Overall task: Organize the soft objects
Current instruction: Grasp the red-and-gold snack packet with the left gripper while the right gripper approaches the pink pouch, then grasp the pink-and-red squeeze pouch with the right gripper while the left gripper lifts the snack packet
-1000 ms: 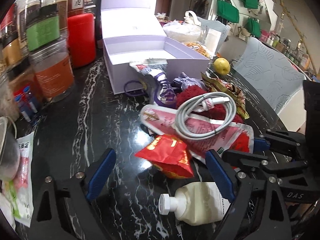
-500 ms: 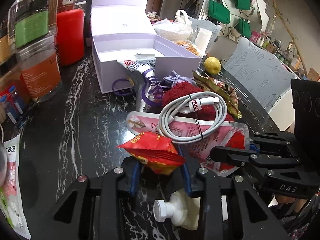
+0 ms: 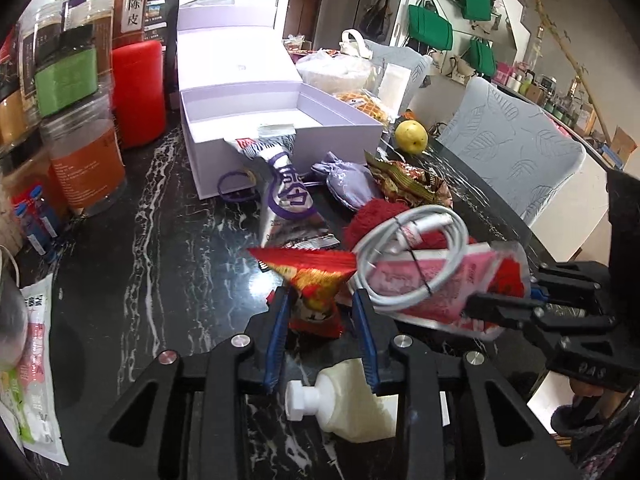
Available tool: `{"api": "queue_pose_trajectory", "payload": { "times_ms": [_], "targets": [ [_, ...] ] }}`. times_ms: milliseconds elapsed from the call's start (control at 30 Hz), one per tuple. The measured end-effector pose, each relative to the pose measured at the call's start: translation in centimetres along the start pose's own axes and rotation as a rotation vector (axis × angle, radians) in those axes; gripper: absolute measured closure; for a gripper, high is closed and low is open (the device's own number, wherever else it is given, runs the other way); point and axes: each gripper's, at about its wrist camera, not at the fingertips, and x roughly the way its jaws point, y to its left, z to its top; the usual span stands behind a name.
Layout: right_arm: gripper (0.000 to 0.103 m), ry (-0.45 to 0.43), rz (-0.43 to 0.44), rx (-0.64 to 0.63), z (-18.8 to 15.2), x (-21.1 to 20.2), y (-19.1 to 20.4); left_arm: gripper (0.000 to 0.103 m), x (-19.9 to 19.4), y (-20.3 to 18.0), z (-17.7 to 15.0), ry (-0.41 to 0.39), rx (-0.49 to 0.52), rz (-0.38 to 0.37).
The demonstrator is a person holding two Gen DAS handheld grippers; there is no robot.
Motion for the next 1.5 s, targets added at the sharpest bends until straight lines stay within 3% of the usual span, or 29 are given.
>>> {"api": "queue_pose_trajectory", "payload": {
  "times_ms": [100, 167, 233, 300, 533, 833, 1100, 1233, 1400, 1500],
  "targets": [
    [0.089, 0.017, -0.032, -0.011, -0.7, 0.0, -0.1, 0.071, 0.7, 0.3, 0.1, 0.019, -0.013, -0.015],
    [0.083, 0.026, -0.036, 0.007, -0.9, 0.1, -0.4, 0.071, 1.4, 0.3, 0.1, 0.044, -0.014, -0.015],
    [0.069, 0.020, -0.048, 0.010, -1.0, -0.1, -0.5, 0.071, 1.9, 0.3, 0.3, 0.053, -0.002, -0.001],
    [0.067, 0.010, -0.048, 0.005, -1.1, -0.4, -0.5, 0.071, 2.0, 0.0, 0.3, 0.049, 0.013, 0.013],
    [0.067, 0.008, -0.002, 0.016, -1.1, -0.7, -0.9, 0.071, 1.8, -0.8, 1.1, 0.020, 0.069, 0.031],
    [0.068, -0.019, 0.076, -0.010, -1.1, -1.0, -0.2, 0.071, 2.8, 0.9, 2.2, 0.029, -0.010, -0.045],
    [0.068, 0.009, 0.068, -0.016, -0.8, 1.3, 0.0, 0.067, 4.4, 0.5, 2.6, 0.101, 0.051, 0.018],
    [0.075, 0.019, 0.061, -0.027, -0.9, 2.1, 0.0, 0.066, 4.6, 0.4, 2.5, 0.114, 0.073, 0.020],
    [0.077, 0.016, 0.068, -0.010, -0.9, 1.8, -0.3, 0.068, 4.3, 1.3, 2.3, 0.097, 0.003, -0.029],
    [0.077, 0.022, 0.069, 0.013, -1.0, 1.6, -0.8, 0.069, 3.4, 1.2, 2.1, 0.084, -0.003, -0.013]
  ]
}}
